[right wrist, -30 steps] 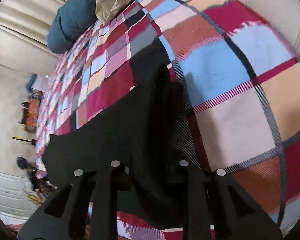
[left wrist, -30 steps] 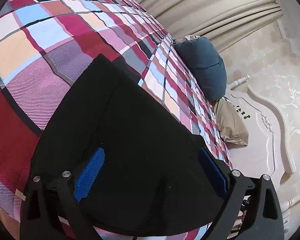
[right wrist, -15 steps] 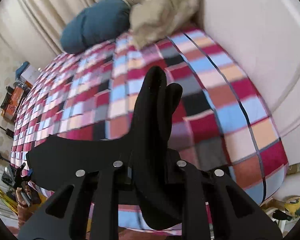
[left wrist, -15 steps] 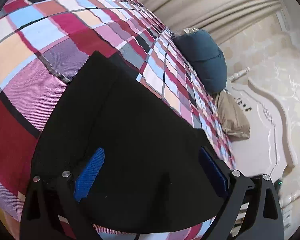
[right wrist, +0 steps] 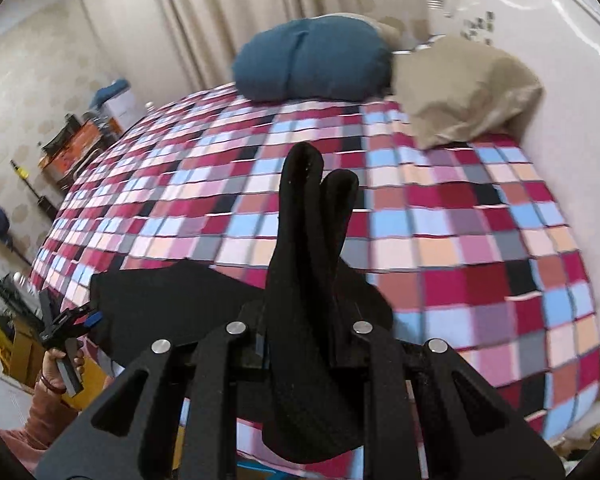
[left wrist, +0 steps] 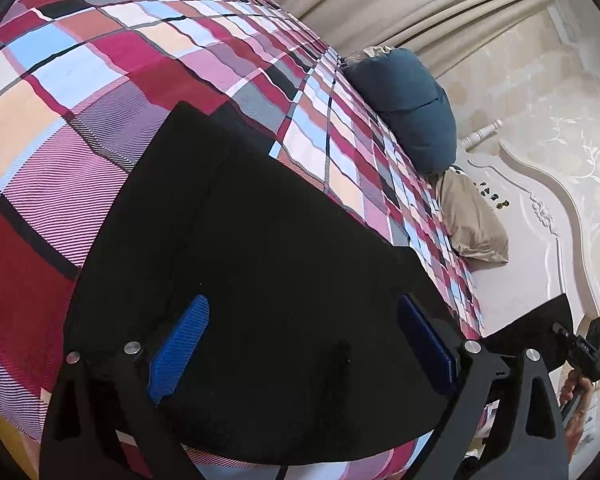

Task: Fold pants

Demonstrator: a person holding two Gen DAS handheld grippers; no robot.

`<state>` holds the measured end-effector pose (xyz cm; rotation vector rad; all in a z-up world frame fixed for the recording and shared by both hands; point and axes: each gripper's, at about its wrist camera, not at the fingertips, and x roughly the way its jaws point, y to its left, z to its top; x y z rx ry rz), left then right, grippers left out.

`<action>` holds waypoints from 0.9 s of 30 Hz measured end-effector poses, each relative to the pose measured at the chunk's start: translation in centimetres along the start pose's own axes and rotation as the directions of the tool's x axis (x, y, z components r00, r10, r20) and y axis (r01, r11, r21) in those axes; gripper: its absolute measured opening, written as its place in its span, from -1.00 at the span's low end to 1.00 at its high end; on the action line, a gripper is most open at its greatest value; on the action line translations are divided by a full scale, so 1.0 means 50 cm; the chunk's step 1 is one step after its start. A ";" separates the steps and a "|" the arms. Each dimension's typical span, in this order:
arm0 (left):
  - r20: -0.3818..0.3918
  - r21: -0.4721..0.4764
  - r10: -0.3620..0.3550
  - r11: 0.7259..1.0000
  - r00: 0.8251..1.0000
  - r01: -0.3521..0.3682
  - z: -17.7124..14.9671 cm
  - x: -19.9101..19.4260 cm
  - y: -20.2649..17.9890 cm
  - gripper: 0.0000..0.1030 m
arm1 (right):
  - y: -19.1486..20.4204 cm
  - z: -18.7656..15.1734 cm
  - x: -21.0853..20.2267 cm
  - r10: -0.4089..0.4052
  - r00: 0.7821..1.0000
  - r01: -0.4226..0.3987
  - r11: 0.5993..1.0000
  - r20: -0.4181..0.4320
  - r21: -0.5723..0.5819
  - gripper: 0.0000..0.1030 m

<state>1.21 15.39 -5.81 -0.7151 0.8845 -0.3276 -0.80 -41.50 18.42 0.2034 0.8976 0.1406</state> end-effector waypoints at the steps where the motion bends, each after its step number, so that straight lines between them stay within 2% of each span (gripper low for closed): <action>1: 0.000 0.000 0.001 1.000 1.000 -0.001 0.000 0.000 -0.001 0.82 | 0.024 -0.003 0.019 0.017 1.000 -0.017 1.000 0.001 -0.002 -0.66; 6: 0.000 0.005 0.002 1.000 1.000 -0.002 0.001 0.001 0.001 0.82 | 0.108 -0.023 0.091 0.043 0.999 -0.044 0.998 -0.023 -0.035 -0.66; 15: 0.001 0.015 0.010 1.000 1.000 -0.010 0.002 0.001 0.003 0.82 | 0.233 -0.092 0.258 -0.100 0.993 0.091 0.988 -0.068 -0.122 -0.66; 20: -0.002 0.014 0.007 1.000 1.000 -0.007 0.003 -0.002 0.005 0.82 | 0.273 -0.129 0.349 -0.120 0.984 0.102 0.985 -0.134 -0.138 -0.66; 27: -0.004 0.014 0.006 1.000 1.000 -0.006 0.002 -0.002 0.006 0.82 | 0.334 -0.164 0.403 -0.219 0.963 0.174 0.952 -0.159 -0.253 -0.65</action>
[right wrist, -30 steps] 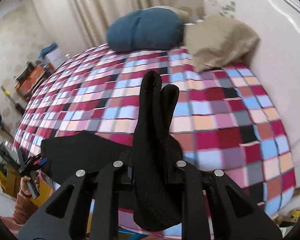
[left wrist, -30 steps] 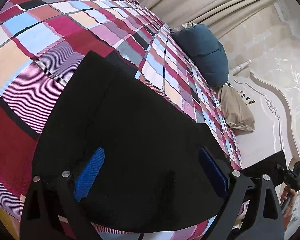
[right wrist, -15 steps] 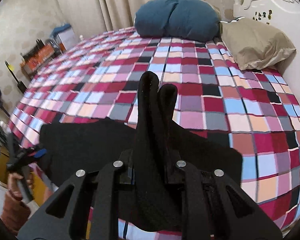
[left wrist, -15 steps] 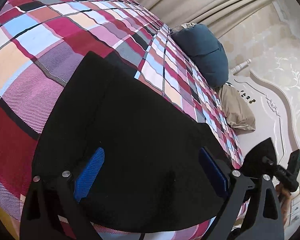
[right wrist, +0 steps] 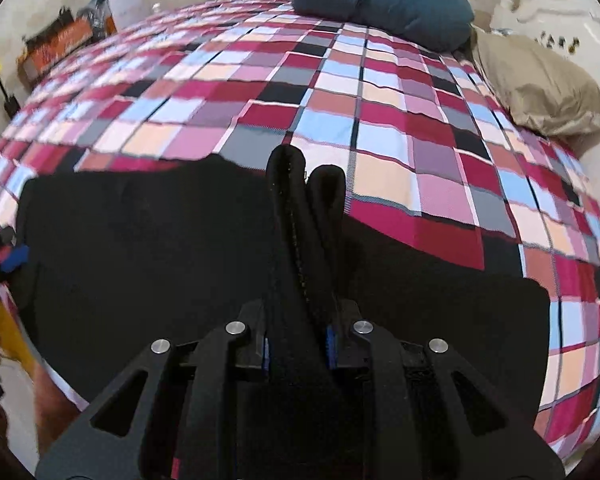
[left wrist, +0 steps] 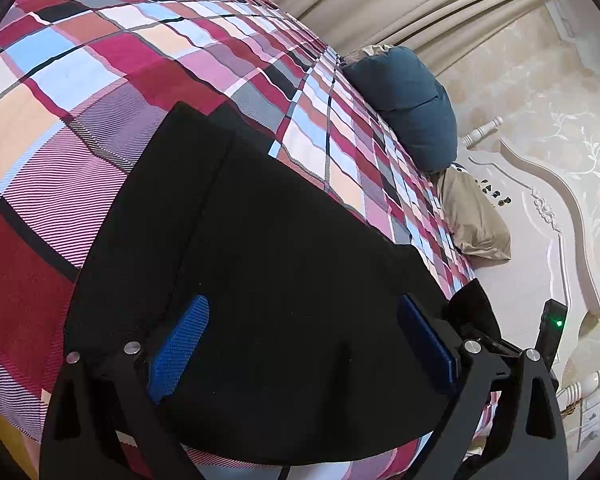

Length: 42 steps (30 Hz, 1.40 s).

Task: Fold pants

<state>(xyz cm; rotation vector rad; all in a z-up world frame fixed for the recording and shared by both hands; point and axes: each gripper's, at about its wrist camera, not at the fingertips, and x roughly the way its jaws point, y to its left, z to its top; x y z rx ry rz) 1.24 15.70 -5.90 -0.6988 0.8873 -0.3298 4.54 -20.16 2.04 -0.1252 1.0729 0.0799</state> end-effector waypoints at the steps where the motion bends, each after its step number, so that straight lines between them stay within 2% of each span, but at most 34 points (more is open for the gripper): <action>1: 0.000 0.000 0.000 1.000 1.000 0.000 0.000 0.000 0.000 0.82 | 0.006 0.000 0.004 -0.006 1.000 0.006 1.000 -0.005 -0.014 -0.65; 7: 0.000 0.005 0.005 1.000 1.000 -0.005 0.001 0.001 0.001 0.82 | 0.042 -0.005 0.031 -0.003 0.999 0.001 0.999 -0.036 -0.048 -0.57; 14: 0.000 0.003 0.005 1.000 1.000 -0.005 -0.001 0.002 0.000 0.82 | 0.067 -0.007 0.039 -0.006 1.000 0.004 0.998 -0.030 -0.060 -0.51; 27: -0.004 0.017 0.020 1.000 1.000 -0.020 -0.002 0.004 -0.008 0.82 | 0.107 -0.020 0.039 0.039 0.999 -0.040 0.997 -0.020 -0.062 -0.22; 33: -0.009 0.068 0.070 0.995 0.998 -0.069 -0.004 0.011 -0.022 0.82 | 0.117 -0.033 0.020 0.100 0.995 -0.100 0.994 -0.009 -0.054 -0.18; 38: -0.004 0.124 0.142 0.982 0.990 -0.140 -0.010 0.020 -0.043 0.82 | 0.099 -0.050 -0.016 0.153 0.988 -0.152 0.988 0.017 -0.036 -0.15; 41: 0.006 0.158 0.193 0.969 0.981 -0.191 -0.014 0.024 -0.058 0.82 | 0.066 -0.061 -0.040 0.143 0.989 -0.142 0.990 0.045 -0.023 0.04; 42: 0.012 0.169 0.211 0.963 0.977 -0.210 -0.016 0.025 -0.063 0.82 | 0.057 -0.064 -0.045 0.141 0.989 -0.141 0.990 0.051 -0.018 0.05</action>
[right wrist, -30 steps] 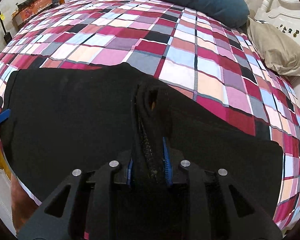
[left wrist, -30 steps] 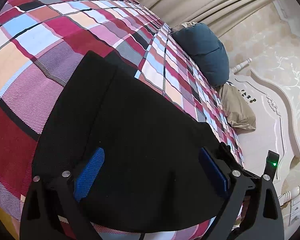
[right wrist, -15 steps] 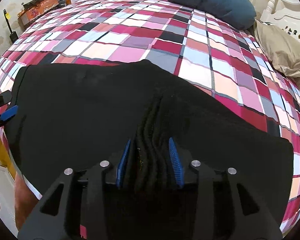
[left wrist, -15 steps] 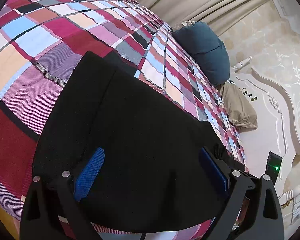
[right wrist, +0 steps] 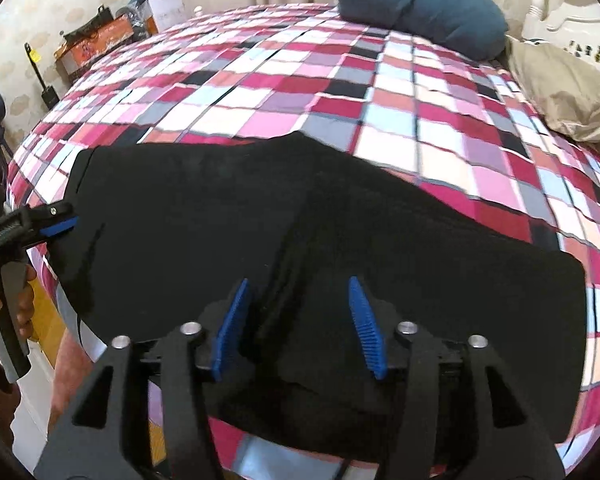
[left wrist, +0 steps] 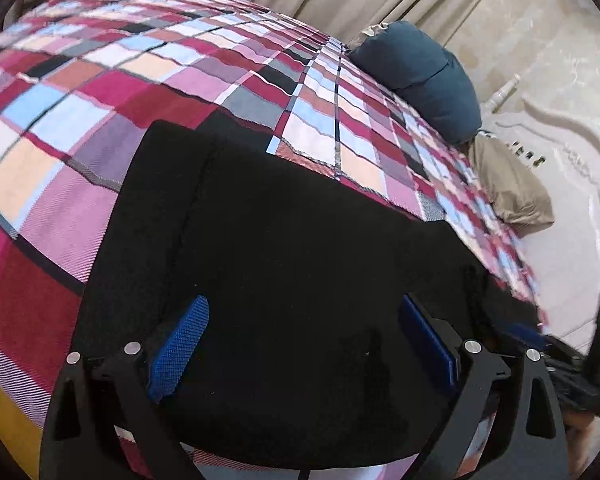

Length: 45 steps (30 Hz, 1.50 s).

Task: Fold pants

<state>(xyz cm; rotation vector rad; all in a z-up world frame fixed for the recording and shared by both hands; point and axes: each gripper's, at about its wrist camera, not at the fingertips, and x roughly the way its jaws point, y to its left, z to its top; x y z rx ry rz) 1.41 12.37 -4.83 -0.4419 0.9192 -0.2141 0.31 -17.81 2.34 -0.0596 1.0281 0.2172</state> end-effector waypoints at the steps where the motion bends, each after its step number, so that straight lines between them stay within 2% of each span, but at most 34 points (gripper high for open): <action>1: 0.003 0.015 0.028 0.999 1.000 -0.028 -0.001 0.000 -0.008 0.82 | -0.014 -0.004 -0.012 -0.001 1.000 0.001 1.000 0.013 0.010 0.06; 4: 0.012 0.037 0.080 0.996 0.997 -0.081 -0.006 -0.003 -0.026 0.82 | -0.055 -0.014 -0.042 -0.016 0.999 0.014 0.999 0.040 0.032 0.09; 6: 0.017 0.037 0.077 0.996 0.997 -0.077 -0.007 -0.008 -0.035 0.82 | -0.089 -0.022 -0.063 0.013 0.998 -0.016 0.998 0.057 0.062 0.20; 9: 0.037 0.051 0.080 0.995 0.996 -0.081 -0.009 -0.018 -0.060 0.82 | -0.189 -0.041 -0.108 0.136 0.984 -0.154 0.973 0.113 0.173 0.26; 11: 0.048 0.081 0.079 0.993 0.996 -0.082 -0.011 -0.024 -0.078 0.82 | -0.273 -0.055 -0.131 0.209 0.964 -0.248 0.932 0.165 0.264 0.30; 12: 0.053 0.094 0.078 0.992 0.996 -0.082 -0.012 -0.026 -0.087 0.82 | -0.327 -0.064 -0.138 0.216 0.958 -0.268 0.909 0.189 0.319 0.30; 15: 0.058 0.126 0.065 0.989 0.996 -0.072 -0.014 -0.028 -0.111 0.82 | -0.467 -0.082 -0.125 0.156 0.970 -0.223 0.872 0.184 0.435 0.30; 17: 0.050 0.127 0.048 0.990 0.998 -0.054 -0.015 -0.022 -0.120 0.82 | -0.538 -0.094 -0.091 0.170 0.972 -0.230 0.828 0.162 0.511 0.30; 18: 0.044 0.124 0.045 0.991 0.998 -0.050 -0.016 -0.018 -0.122 0.82 | -0.569 -0.101 -0.068 0.209 0.965 -0.263 0.795 0.161 0.547 0.30; 19: 0.037 0.118 0.048 0.992 0.998 -0.052 -0.016 -0.013 -0.123 0.82 | -0.604 -0.111 -0.035 0.263 0.951 -0.308 0.741 0.164 0.596 0.30; 20: 0.032 0.113 0.050 0.992 0.998 -0.054 -0.017 -0.010 -0.124 0.82 | -0.617 -0.116 -0.015 0.301 0.938 -0.340 0.710 0.170 0.617 0.30; 21: 0.027 0.108 0.050 0.993 0.998 -0.053 -0.018 -0.007 -0.125 0.82 | -0.622 -0.117 0.001 0.340 0.923 -0.373 0.686 0.178 0.625 0.30; 22: 0.022 0.104 0.048 0.993 0.999 -0.050 -0.019 -0.006 -0.125 0.82 | -0.625 -0.117 0.021 0.392 0.900 -0.419 0.652 0.193 0.632 0.30; 24: 0.013 0.093 0.047 0.994 0.999 -0.048 -0.020 -0.002 -0.124 0.82 | -0.619 -0.108 0.045 0.452 0.867 -0.475 0.623 0.210 0.621 0.28; 25: 0.009 0.087 0.046 0.995 0.999 -0.046 -0.020 -0.001 -0.123 0.82 | -0.618 -0.105 0.049 0.456 0.864 -0.482 0.621 0.215 0.618 0.00; 26: 0.005 0.081 0.045 0.996 0.999 -0.045 -0.021 0.001 -0.122 0.82 | -0.617 -0.101 0.056 0.475 0.852 -0.498 0.609 0.219 0.617 -0.14; 27: 0.002 0.076 0.044 0.996 0.999 -0.044 -0.021 0.002 -0.121 0.82 | -0.620 -0.098 0.061 0.473 0.857 -0.488 0.616 0.205 0.618 -0.44; 28: 0.000 0.073 0.044 0.996 0.999 -0.044 -0.022 0.003 -0.120 0.82 | -0.624 -0.098 0.070 0.460 0.871 -0.460 0.635 0.175 0.621 -0.56; 30: -0.003 0.074 0.045 0.996 0.999 -0.044 -0.023 0.005 -0.120 0.82 | -0.637 -0.104 0.081 0.487 0.851 -0.491 0.605 0.197 0.627 -0.59; 33: -0.002 0.076 0.043 0.996 0.999 -0.043 -0.023 0.002 -0.118 0.82 | -0.645 -0.114 0.085 0.518 0.824 -0.533 0.571 0.229 0.625 -0.53; 37: 0.011 0.070 0.042 0.997 0.999 -0.043 -0.024 -0.009 -0.105 0.82 | -0.643 -0.146 0.056 0.564 0.782 -0.583 0.515 0.264 0.628 -0.07; 38: 0.014 0.069 0.046 0.997 0.999 -0.047 -0.026 -0.012 -0.100 0.82 | -0.635 -0.158 0.041 0.570 0.777 -0.593 0.518 0.268 0.616 0.07; 41: 0.018 0.060 0.054 0.997 0.998 -0.055 -0.027 -0.023 -0.078 0.82 | -0.609 -0.188 0.007 0.598 0.760 -0.613 0.531 0.254 0.585 0.27; 45: 0.012 0.029 0.064 0.998 0.998 -0.064 -0.030 -0.031 -0.049 0.82 | -0.573 -0.218 -0.013 0.622 0.755 -0.611 0.555 0.206 0.565 0.28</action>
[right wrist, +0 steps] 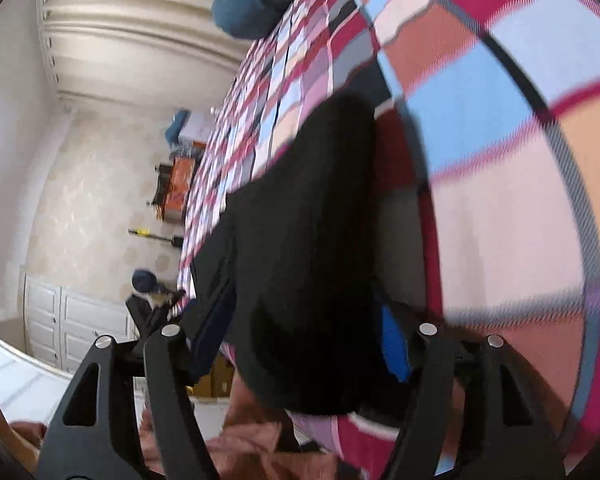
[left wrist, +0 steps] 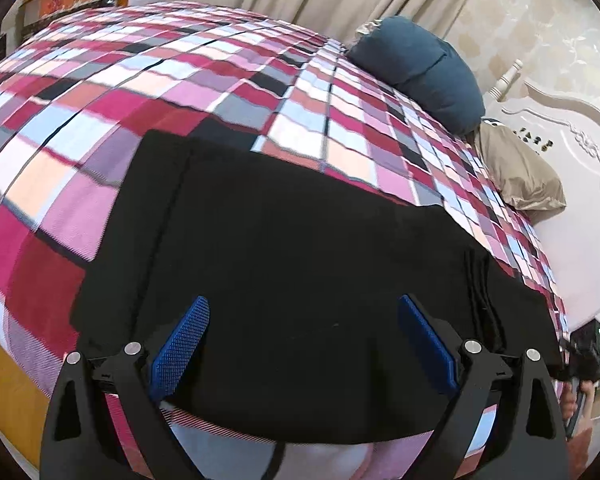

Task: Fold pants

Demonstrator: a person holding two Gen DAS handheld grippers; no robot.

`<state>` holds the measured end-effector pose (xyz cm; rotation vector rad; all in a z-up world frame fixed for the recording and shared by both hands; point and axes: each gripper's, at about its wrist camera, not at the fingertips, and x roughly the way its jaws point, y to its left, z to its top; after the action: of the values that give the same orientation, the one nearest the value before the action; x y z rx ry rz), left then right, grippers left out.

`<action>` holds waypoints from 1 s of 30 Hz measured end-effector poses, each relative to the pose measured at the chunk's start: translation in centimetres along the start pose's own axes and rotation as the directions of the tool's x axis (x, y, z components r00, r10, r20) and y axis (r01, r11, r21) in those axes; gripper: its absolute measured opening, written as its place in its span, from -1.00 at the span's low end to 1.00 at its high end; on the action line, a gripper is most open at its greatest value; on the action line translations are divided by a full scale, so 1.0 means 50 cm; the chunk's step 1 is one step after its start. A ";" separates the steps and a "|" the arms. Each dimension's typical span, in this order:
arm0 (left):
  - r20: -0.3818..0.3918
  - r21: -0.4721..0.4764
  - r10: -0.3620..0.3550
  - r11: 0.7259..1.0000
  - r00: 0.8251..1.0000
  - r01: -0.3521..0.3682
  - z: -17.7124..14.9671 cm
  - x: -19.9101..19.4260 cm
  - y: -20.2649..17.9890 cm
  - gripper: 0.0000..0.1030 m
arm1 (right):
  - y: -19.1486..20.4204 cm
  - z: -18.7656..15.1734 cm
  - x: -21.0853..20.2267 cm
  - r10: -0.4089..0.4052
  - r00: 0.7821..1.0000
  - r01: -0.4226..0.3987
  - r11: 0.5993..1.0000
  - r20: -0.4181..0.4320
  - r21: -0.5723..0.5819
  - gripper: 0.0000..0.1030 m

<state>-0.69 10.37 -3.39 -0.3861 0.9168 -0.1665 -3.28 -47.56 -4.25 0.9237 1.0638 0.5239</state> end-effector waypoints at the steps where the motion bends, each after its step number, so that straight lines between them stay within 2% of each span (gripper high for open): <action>1: -0.001 -0.014 0.000 1.000 1.000 0.000 -0.002 -0.002 0.009 0.82 | 0.004 -0.008 0.001 -0.005 1.000 0.005 1.000 -0.009 -0.008 0.22; 4: 0.000 -0.039 -0.002 0.999 1.000 0.002 -0.004 -0.008 0.023 0.82 | 0.006 -0.011 0.009 -0.090 0.995 0.089 0.996 -0.042 -0.029 -0.51; 5: 0.002 -0.045 -0.005 0.999 1.000 0.005 -0.004 -0.012 0.029 0.82 | 0.001 -0.012 0.009 -0.119 0.992 0.118 0.992 -0.051 -0.034 -0.55; 8: 0.017 -0.038 -0.018 0.999 1.000 0.019 0.001 -0.027 0.039 0.82 | -0.016 -0.003 0.004 -0.090 0.994 0.088 0.995 -0.057 -0.036 -0.60; 11: 0.038 -0.020 -0.042 0.999 0.998 0.043 0.011 -0.050 0.057 0.82 | -0.007 -0.010 0.000 -0.086 0.995 0.083 0.995 -0.053 -0.058 -0.49; 14: 0.022 -0.049 -0.140 0.989 0.990 0.141 0.027 -0.064 0.099 0.82 | 0.021 -0.026 -0.023 -0.131 0.991 0.130 0.987 -0.004 -0.094 -0.23; 17: -0.022 -0.142 -0.245 0.961 0.969 0.239 0.053 -0.059 0.162 0.82 | 0.056 -0.041 -0.058 -0.173 0.982 0.182 0.976 0.076 -0.123 0.07; 18: -0.020 -0.180 -0.282 0.945 0.959 0.274 0.061 -0.057 0.191 0.82 | 0.066 -0.046 -0.064 -0.175 0.980 0.186 0.975 0.098 -0.125 0.09; 20: -0.011 -0.245 -0.313 0.922 0.950 0.301 0.072 -0.051 0.236 0.82 | 0.087 -0.053 -0.072 -0.183 0.975 0.199 0.971 0.127 -0.131 0.17; 23: -0.011 -0.292 -0.349 0.897 0.937 0.331 0.085 -0.034 0.278 0.82 | 0.113 -0.070 -0.080 -0.190 0.969 0.212 0.967 0.159 -0.141 0.26; 27: -0.066 -0.233 -0.354 0.915 0.933 0.330 0.098 -0.004 0.287 0.82 | 0.140 -0.081 -0.069 -0.125 0.978 0.150 0.978 0.168 -0.148 0.27; 30: -0.114 -0.200 -0.396 0.907 0.911 0.370 0.110 0.011 0.276 0.82 | 0.161 -0.077 -0.041 -0.133 0.977 0.160 0.974 0.166 -0.159 0.28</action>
<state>3.74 24.28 -6.23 -0.7258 1.0016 -0.4862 -7.16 -43.32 2.91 0.7151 0.9229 0.4068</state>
